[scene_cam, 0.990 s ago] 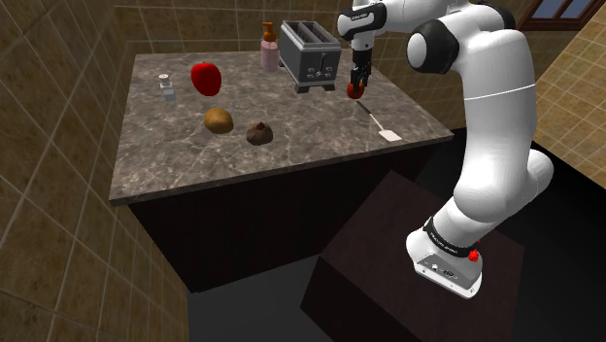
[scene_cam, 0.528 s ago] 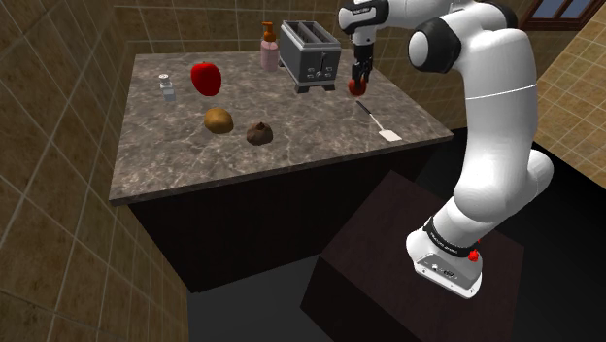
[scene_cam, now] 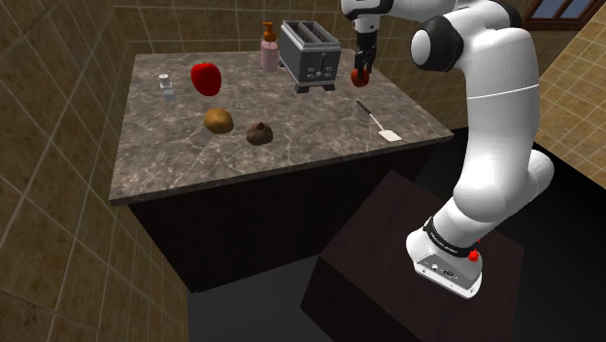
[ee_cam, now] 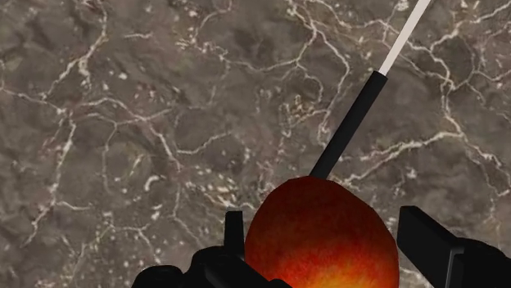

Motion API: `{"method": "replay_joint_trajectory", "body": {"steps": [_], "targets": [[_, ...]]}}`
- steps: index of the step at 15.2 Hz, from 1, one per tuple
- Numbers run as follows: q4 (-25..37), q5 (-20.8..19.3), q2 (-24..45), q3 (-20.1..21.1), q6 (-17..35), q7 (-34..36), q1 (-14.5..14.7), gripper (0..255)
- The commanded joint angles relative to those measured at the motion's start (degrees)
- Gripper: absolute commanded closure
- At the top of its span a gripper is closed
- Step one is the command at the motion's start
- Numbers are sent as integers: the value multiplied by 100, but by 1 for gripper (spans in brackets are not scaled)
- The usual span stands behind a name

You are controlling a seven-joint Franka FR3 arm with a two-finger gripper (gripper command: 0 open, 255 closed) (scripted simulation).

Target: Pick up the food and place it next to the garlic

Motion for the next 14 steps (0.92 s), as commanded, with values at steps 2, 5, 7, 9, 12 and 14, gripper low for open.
{"method": "replay_joint_trajectory", "body": {"steps": [2,5,7,9,12,14], "targets": [[166,-9,-30,-9,-196,-18,-15,255],[413,-9,-23,-15,-431,-37,-43,255],[596,-7,-8,-17,-595,-51,-66,255],[797,-2,19,-19,-767,-65,-93,255],[1142,10,82,-19,-1042,-89,-144,255],[1408,23,145,-16,-1241,-105,-187,255]]}}
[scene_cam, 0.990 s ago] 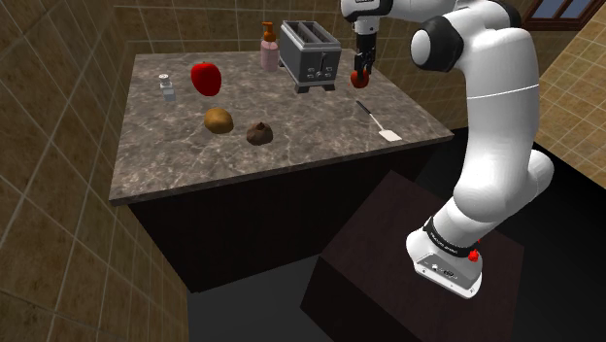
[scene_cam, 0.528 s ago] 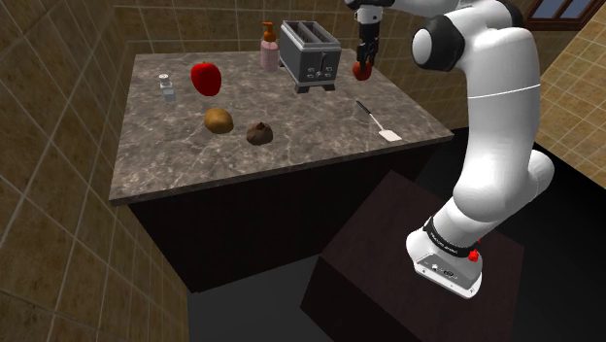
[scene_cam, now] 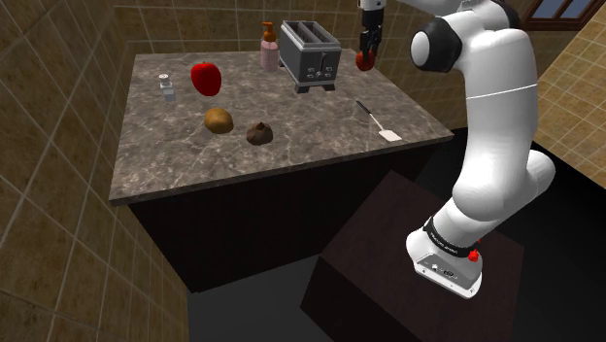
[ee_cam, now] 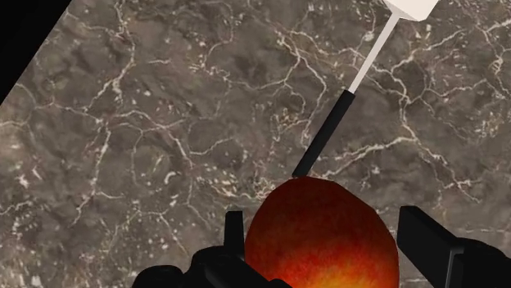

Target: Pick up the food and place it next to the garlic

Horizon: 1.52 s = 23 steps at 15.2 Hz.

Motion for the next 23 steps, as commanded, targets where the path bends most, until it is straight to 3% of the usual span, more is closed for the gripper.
{"method": "replay_joint_trajectory", "body": {"steps": [1,3,6,11,23], "targets": [[303,16,79,3,-220,-19,-51,255],[557,31,153,8,-396,-32,-96,255],[-590,-104,-542,1,9,291,400,255],[-1776,-262,-1326,86,360,888,1045,255],[-3186,-363,-2373,542,639,2421,2210,255]]}}
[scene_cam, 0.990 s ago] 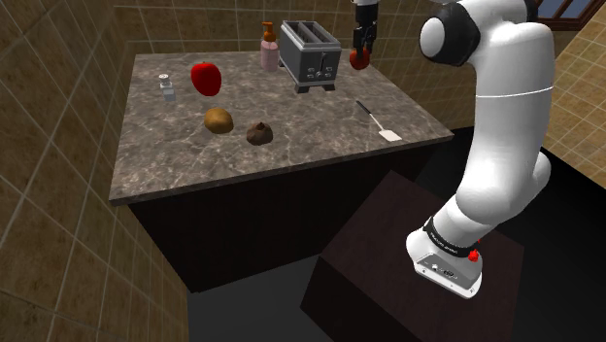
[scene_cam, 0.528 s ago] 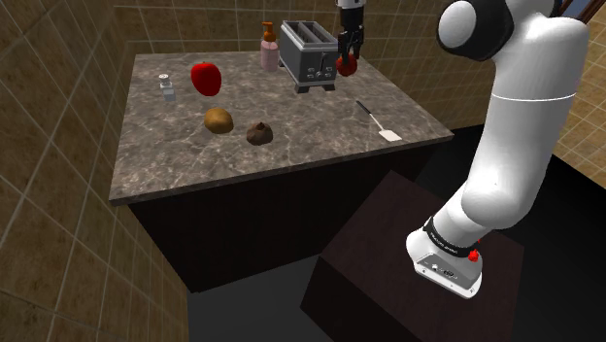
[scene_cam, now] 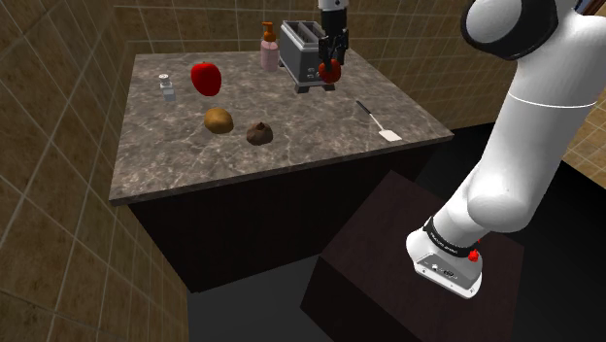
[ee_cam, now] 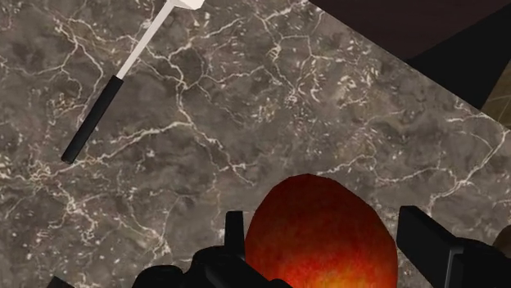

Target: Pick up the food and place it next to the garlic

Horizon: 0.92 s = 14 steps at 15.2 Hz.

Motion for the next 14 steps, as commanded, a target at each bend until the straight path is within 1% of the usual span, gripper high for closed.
{"method": "replay_joint_trajectory", "body": {"steps": [1,7,14], "targets": [[-141,17,-76,91,53,259,163,255],[-325,103,-232,389,55,1020,638,255],[-205,254,-163,738,-2,1869,1147,255]]}}
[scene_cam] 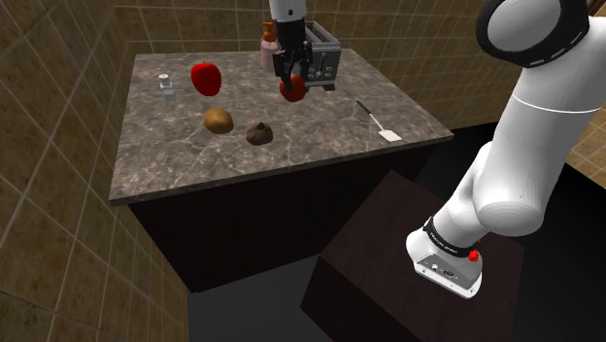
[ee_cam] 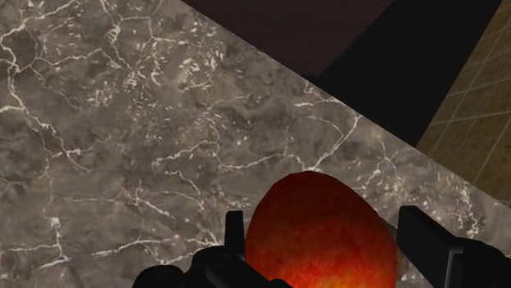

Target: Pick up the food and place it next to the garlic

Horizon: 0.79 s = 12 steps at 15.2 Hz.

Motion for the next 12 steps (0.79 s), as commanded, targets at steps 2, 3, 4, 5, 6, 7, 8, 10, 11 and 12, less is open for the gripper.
{"method": "replay_joint_trajectory", "body": {"steps": [2,3,4,5,6,7,8,10,11,12], "targets": [[-114,20,5,45,119,116,68,255],[-187,21,7,46,195,115,69,255],[-256,22,14,47,270,114,70,255],[-324,23,20,47,344,113,71,255],[-392,25,27,48,419,112,72,255],[-457,26,36,49,493,111,72,255],[-521,28,45,50,566,110,73,255],[-643,32,69,52,711,107,74,255],[-702,34,82,52,784,106,74,255],[-760,37,97,53,855,104,74,255]]}}
